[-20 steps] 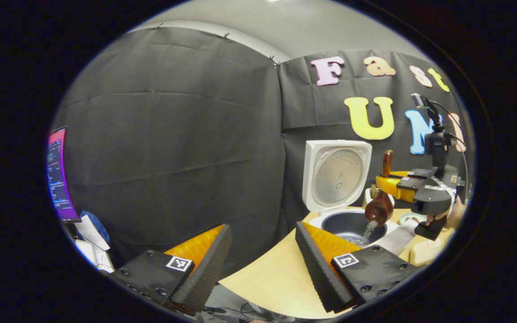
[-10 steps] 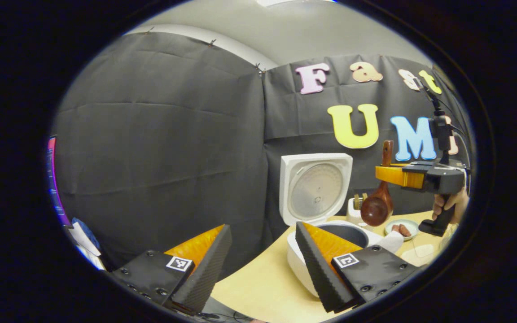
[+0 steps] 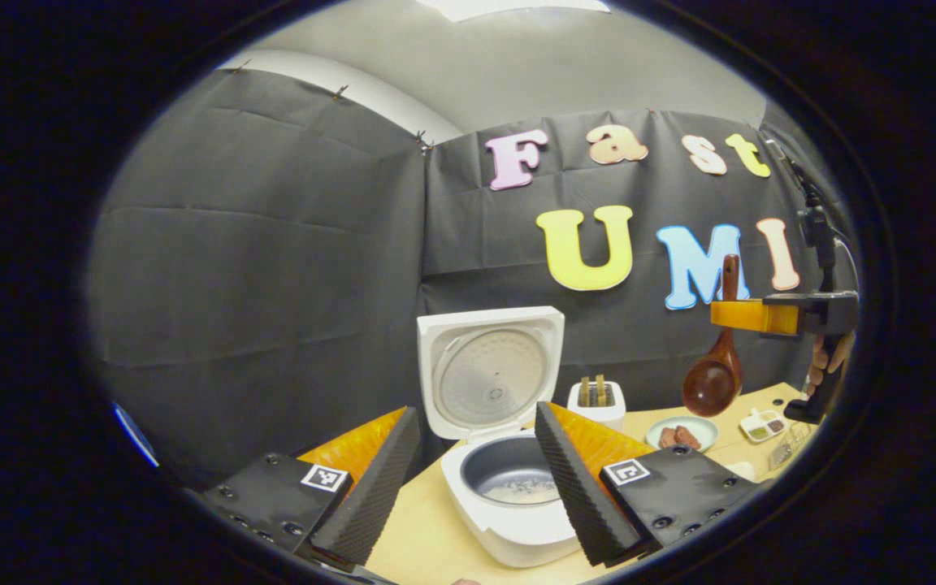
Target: Close the left gripper, press the button to open the rice cooker; take a wooden spoon from the chopstick holder with the right hand, scoop a spoonful of rice and pour it into the rice cooker, then put the wooden spoon back into the chopstick holder.
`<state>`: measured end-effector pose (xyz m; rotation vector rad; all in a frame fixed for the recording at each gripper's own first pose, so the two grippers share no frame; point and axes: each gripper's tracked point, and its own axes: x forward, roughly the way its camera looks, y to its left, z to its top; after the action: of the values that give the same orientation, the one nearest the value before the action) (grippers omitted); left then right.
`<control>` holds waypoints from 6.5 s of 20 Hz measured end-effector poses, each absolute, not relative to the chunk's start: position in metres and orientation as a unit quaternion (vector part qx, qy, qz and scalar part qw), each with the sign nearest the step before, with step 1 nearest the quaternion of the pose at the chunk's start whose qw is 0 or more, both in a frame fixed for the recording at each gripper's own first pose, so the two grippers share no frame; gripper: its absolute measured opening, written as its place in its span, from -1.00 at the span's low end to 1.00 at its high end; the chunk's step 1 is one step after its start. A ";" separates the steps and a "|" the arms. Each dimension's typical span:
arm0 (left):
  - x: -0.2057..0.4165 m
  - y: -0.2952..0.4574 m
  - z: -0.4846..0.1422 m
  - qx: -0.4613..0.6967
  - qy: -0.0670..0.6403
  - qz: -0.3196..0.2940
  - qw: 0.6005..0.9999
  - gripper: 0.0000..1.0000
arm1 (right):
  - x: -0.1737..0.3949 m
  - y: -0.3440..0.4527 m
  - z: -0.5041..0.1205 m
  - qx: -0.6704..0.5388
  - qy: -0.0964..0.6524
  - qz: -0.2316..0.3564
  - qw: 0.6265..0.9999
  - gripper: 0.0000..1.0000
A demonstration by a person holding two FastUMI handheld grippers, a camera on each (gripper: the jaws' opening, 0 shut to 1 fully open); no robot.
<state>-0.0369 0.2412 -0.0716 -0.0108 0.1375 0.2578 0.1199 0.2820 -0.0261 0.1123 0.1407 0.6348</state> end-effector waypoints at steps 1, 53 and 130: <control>-0.033 0.232 -0.068 -0.006 0.066 0.121 0.990 1.00 | 0.117 0.268 -0.033 0.058 0.071 0.299 0.950 -0.76; 0.067 0.165 0.022 0.025 0.042 0.129 0.990 0.97 | 0.077 -0.066 -0.132 0.011 0.163 -0.023 0.986 0.99; 0.090 0.115 -0.220 -0.063 0.298 0.099 0.947 0.99 | 0.036 -0.046 -0.133 -0.003 0.171 0.036 0.985 0.99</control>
<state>0.0896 0.1154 -0.2196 -0.1279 0.6066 0.2013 0.0362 -0.0462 -0.1330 -0.0054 0.3440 0.0733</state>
